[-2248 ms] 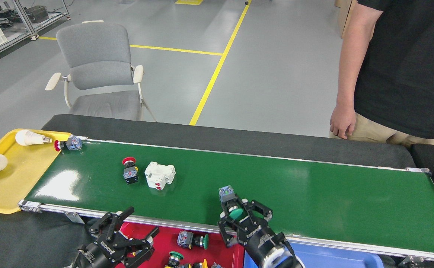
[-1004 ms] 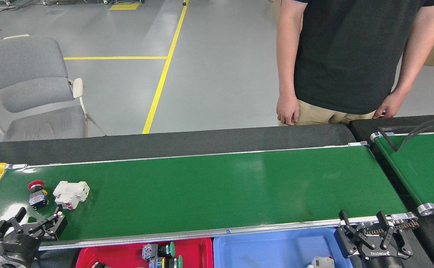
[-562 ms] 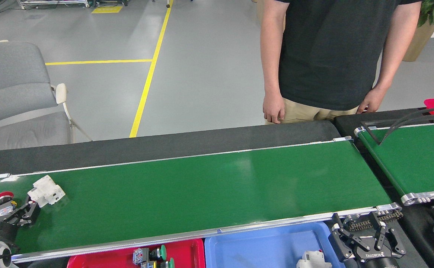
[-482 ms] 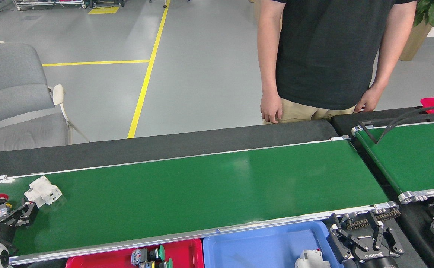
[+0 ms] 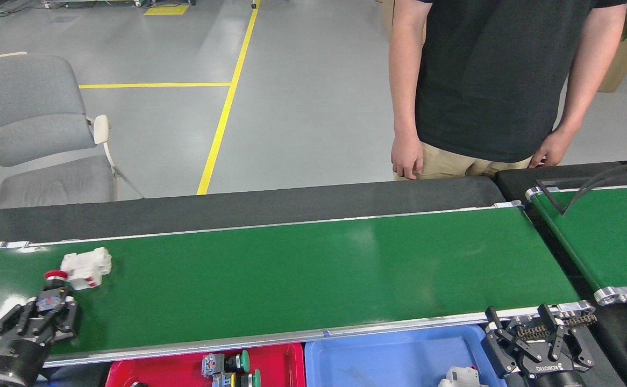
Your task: Pick switch part from conveyor to tray
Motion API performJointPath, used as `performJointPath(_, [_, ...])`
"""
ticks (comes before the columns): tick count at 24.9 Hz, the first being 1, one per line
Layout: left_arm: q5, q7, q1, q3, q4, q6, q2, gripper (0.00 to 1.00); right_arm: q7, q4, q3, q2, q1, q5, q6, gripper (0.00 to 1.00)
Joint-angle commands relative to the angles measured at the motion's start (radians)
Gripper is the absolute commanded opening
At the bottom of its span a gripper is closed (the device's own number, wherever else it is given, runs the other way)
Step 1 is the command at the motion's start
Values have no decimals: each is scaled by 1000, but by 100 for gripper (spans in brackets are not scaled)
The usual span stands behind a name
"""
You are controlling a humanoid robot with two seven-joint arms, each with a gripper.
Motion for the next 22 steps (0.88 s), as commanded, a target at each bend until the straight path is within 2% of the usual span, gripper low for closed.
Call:
performJointPath(1, [24, -3, 68, 5, -125, -103, -1, 10, -8, -19, -15, -5, -6, -4, -3, 100])
performJointPath(3, [67, -5, 174, 4, -240, -103, -6, 17, -8, -21, -18, -3, -6, -4, -3, 100])
performJointPath(4, [82, -5, 218, 4, -289, -103, -15, 24, -8, -23, -20, -3, -6, -4, -2, 100])
performJointPath(5, [84, -5, 247, 2, -323, -103, -32, 37, -8, -26, -20, -5, -6, -4, -3, 100])
performJointPath(6, [84, -5, 286, 4, -364, -103, -66, 69, -8, -29, -20, -5, -6, -3, -2, 100])
performJointPath(7, [84, -5, 297, 5, -379, -103, -101, 96, -8, -32, -20, -5, -6, -3, -3, 100])
performJointPath(8, [84, -5, 300, 7, -384, -103, -144, 100, -8, -36, -20, -5, -6, -3, -5, 100])
performJointPath(10, [84, -5, 306, 7, -386, -103, -188, 100, -7, -42, -18, -5, -4, -3, -10, 100])
performJointPath(16, [81, -5, 309, 47, -387, -103, -194, 100, 1, -58, -14, 17, 3, -4, -26, 100])
performJointPath(20, [71, -6, 306, 82, -386, -103, -196, 100, -7, -56, -15, 32, 13, -15, -112, 100])
performJointPath(22, [48, -6, 304, 93, -381, 14, -193, 100, -7, -56, -14, 45, 20, -33, -131, 100])
